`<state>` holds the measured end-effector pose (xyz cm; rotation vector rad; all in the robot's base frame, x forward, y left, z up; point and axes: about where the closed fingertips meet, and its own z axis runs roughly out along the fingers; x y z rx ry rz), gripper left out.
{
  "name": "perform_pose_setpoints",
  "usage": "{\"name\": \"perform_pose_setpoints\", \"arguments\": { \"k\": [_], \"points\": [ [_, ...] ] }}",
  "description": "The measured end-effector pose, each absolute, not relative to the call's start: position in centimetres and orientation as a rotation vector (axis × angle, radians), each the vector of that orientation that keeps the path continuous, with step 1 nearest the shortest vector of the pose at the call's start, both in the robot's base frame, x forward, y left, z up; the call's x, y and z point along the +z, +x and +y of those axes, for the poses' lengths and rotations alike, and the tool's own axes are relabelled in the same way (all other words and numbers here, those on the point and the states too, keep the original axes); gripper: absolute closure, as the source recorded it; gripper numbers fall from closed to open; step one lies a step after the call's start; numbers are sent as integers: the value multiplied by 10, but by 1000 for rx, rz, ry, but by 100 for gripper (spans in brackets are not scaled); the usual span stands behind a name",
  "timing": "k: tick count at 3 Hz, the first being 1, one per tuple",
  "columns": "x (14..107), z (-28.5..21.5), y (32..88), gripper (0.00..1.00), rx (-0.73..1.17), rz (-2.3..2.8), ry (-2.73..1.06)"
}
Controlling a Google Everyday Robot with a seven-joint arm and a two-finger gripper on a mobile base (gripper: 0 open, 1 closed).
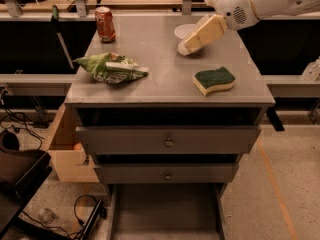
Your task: Place green jalapeno chip bag into bottom drawer
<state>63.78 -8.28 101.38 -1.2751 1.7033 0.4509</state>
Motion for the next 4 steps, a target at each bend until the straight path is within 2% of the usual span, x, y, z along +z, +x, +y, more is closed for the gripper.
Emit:
{"name": "perform_pose_setpoints", "arguments": {
  "k": [1, 3, 4],
  "points": [
    [1002, -48, 648, 0, 456, 1698, -1329],
    [941, 68, 679, 0, 564, 1641, -1435],
    [915, 106, 690, 0, 629, 1614, -1432]
  ]
}}
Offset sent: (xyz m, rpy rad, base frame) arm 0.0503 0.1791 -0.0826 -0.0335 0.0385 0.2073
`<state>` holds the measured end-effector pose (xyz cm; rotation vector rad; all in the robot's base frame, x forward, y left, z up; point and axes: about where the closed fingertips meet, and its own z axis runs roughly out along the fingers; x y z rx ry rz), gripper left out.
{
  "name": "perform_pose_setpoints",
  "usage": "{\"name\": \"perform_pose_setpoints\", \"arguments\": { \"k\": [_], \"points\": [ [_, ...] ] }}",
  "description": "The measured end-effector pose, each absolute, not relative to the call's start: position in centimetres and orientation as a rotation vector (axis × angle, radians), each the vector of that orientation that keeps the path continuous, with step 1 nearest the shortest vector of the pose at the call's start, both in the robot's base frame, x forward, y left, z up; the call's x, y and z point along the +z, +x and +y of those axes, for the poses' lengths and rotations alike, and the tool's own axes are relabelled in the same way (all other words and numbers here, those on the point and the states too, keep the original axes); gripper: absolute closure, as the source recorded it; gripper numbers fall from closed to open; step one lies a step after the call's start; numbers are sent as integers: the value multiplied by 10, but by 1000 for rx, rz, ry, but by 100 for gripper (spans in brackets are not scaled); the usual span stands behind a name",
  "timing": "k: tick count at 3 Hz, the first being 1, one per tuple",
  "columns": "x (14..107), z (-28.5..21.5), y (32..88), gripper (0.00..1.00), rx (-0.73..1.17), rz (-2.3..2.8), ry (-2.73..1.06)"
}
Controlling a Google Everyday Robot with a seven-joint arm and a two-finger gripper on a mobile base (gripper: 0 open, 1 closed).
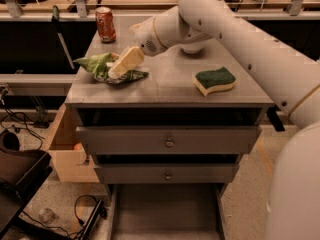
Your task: Place green jalapeno chip bag into bottom drawer
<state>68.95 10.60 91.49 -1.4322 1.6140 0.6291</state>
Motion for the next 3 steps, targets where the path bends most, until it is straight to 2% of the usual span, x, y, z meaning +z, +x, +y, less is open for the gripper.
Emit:
{"name": "perform_pose_setpoints", "arguments": {
  "k": [1, 2, 3],
  "points": [
    [894, 138, 695, 18, 702, 1593, -1415],
    [883, 165, 698, 41, 721, 1583, -1428],
    [882, 167, 697, 65, 725, 1582, -1431]
  ]
}}
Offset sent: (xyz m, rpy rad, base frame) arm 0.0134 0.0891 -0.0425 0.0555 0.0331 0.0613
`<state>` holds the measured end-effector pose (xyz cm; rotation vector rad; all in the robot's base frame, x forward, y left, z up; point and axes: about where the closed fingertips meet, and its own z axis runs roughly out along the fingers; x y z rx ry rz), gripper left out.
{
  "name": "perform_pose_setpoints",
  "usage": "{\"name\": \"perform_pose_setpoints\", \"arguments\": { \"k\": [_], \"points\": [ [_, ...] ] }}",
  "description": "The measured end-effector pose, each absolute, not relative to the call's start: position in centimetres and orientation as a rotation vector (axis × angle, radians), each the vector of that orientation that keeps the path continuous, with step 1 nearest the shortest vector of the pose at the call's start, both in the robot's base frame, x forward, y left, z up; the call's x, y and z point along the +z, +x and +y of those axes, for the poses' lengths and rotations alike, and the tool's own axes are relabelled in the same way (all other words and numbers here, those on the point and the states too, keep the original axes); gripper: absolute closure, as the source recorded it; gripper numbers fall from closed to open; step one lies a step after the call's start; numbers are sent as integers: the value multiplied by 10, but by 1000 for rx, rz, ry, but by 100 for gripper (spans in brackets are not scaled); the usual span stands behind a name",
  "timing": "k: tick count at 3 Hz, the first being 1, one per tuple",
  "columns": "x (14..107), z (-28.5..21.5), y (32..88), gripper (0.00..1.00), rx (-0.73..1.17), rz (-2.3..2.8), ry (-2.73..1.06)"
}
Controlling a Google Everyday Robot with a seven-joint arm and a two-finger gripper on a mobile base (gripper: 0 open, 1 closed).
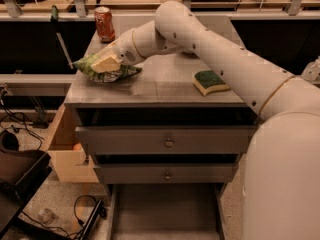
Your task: Place green jalapeno chip bag into bottom drawer
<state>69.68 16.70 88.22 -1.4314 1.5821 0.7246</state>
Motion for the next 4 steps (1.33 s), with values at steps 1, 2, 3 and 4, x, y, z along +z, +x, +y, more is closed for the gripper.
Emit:
{"name": "perform_pose_setpoints", "arguments": {
  "k": [1, 2, 3, 4],
  "points": [
    [881, 169, 696, 88, 728, 1582, -1435],
    [880, 172, 695, 100, 732, 1581, -1438],
    [884, 176, 693, 100, 735, 1569, -1444],
    [915, 157, 677, 100, 685, 1548, -1405]
  ]
}}
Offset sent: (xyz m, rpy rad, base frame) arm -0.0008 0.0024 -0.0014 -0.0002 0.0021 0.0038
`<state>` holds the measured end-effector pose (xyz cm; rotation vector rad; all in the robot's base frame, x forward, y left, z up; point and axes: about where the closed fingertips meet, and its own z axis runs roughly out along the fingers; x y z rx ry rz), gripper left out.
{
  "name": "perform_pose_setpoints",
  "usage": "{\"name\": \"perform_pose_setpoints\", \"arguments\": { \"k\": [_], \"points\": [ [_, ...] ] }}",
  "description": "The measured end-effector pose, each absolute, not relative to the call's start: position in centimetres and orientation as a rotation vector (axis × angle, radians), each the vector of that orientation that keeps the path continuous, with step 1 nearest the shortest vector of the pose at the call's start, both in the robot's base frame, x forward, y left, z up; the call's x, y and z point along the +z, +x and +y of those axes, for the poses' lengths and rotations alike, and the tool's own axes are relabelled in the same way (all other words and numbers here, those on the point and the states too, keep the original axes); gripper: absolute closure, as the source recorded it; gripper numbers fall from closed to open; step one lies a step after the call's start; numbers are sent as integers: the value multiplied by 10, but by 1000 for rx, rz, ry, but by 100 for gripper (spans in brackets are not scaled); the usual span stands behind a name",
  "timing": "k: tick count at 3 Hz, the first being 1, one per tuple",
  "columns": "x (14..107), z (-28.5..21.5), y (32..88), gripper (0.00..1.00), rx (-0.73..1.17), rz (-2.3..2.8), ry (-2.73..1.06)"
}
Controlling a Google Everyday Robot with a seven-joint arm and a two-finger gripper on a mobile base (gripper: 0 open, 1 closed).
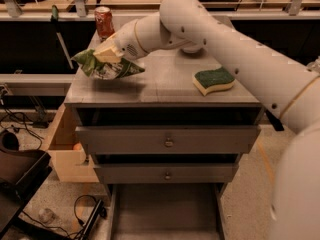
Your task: Place green jalapeno chip bag into bottom drawer
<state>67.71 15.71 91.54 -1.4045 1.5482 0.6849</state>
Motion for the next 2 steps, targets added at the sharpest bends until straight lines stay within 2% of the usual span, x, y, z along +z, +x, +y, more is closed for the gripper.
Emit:
{"name": "perform_pose_setpoints", "arguments": {
  "k": [1, 2],
  "points": [
    [968, 130, 632, 100, 611, 1491, -1335],
    [992, 128, 563, 100, 603, 1444, -1275]
  ]
}}
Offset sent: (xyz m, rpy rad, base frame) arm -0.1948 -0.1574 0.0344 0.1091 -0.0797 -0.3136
